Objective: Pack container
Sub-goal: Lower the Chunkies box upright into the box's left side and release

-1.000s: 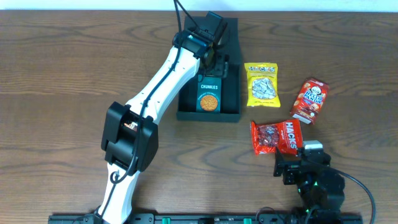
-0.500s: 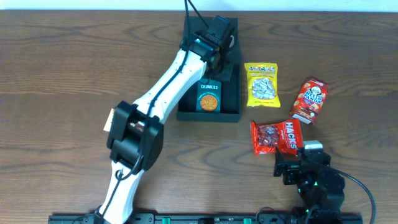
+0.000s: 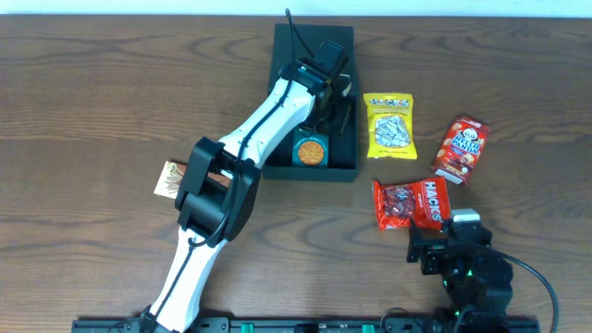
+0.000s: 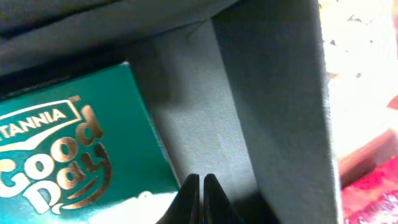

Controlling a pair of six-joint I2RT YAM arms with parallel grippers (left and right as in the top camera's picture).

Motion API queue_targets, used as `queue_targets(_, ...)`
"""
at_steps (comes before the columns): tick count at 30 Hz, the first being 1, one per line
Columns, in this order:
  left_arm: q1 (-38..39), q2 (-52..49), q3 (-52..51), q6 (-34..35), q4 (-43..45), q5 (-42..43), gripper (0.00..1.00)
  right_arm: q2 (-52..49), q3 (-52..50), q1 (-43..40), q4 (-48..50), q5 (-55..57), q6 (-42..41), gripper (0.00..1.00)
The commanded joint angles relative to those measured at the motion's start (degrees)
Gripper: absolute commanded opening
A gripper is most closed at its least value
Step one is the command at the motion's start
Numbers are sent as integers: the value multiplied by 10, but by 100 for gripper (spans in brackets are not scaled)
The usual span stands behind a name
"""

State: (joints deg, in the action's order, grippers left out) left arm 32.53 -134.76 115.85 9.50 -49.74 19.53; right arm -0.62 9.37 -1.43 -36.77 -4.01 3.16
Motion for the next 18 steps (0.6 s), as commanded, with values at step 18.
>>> queue_targets(18, 1, 0, 5, -35, -101, -117, 6, 3, -5, -3, -1, 7, -5, 99)
